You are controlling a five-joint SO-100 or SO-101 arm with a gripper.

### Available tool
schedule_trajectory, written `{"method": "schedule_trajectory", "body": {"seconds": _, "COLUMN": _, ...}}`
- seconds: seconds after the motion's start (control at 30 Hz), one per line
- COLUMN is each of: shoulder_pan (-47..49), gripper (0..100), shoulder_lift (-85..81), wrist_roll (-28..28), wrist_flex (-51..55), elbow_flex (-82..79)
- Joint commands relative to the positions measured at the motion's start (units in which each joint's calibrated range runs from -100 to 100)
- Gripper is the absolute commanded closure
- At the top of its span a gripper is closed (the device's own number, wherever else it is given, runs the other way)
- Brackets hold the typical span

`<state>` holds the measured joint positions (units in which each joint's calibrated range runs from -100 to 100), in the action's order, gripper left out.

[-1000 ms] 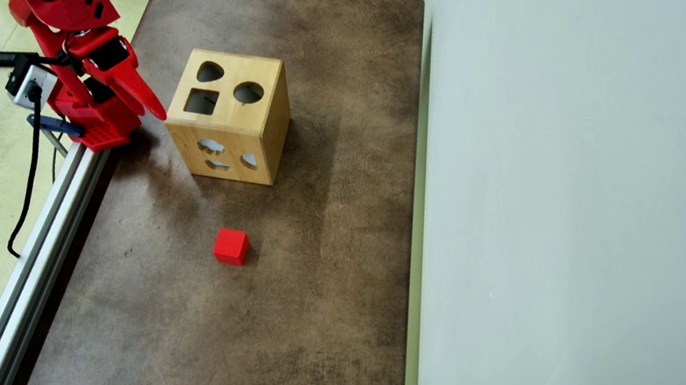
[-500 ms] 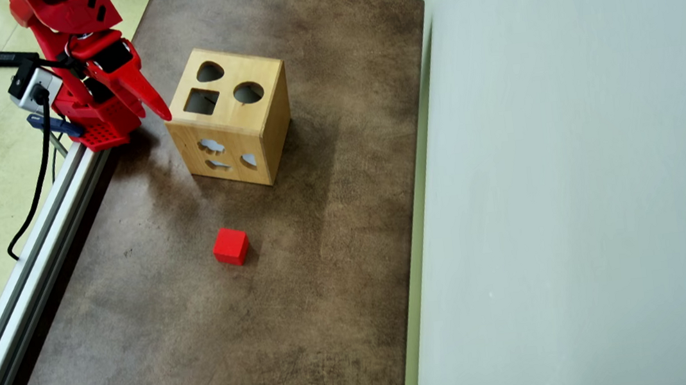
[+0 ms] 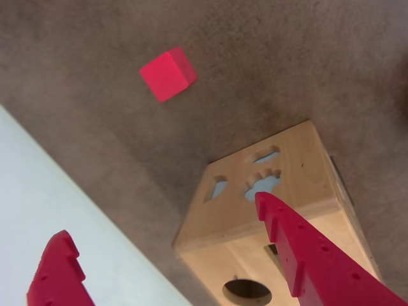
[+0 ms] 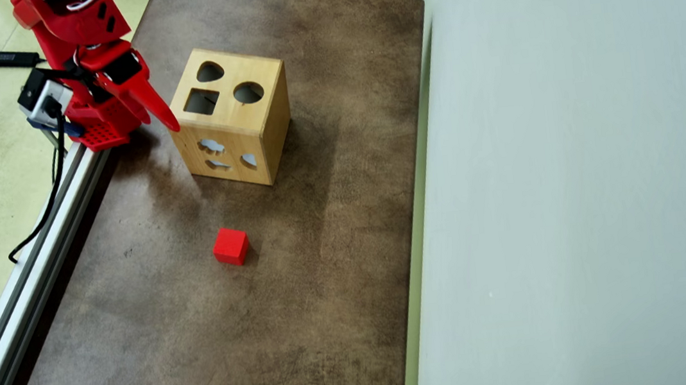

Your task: Pick and place the red cube on the square hole

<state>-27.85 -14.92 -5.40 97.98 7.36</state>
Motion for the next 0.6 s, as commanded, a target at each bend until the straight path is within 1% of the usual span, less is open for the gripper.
{"method": "schedule_trajectory", "body": {"seconds": 0.0, "shoulder_pan": -0.31, "gripper": 58, "shoulder_lift": 5.11, "wrist_roll": -5.27, "wrist_flex": -0.07, "elbow_flex": 1.76}}
{"method": "schedule_trajectory", "body": {"seconds": 0.1, "shoulder_pan": -0.31, "gripper": 58, "shoulder_lift": 8.93, "wrist_roll": -9.13, "wrist_flex": -0.07, "elbow_flex": 2.12}}
{"method": "schedule_trajectory", "body": {"seconds": 0.3, "shoulder_pan": -0.46, "gripper": 58, "shoulder_lift": 14.70, "wrist_roll": -15.04, "wrist_flex": -0.07, "elbow_flex": 2.30}}
{"method": "schedule_trajectory", "body": {"seconds": 0.43, "shoulder_pan": -0.46, "gripper": 58, "shoulder_lift": 17.85, "wrist_roll": -17.48, "wrist_flex": -0.07, "elbow_flex": 2.39}}
{"method": "schedule_trajectory", "body": {"seconds": 0.57, "shoulder_pan": -0.46, "gripper": 58, "shoulder_lift": 21.75, "wrist_roll": -18.56, "wrist_flex": -1.44, "elbow_flex": 5.34}}
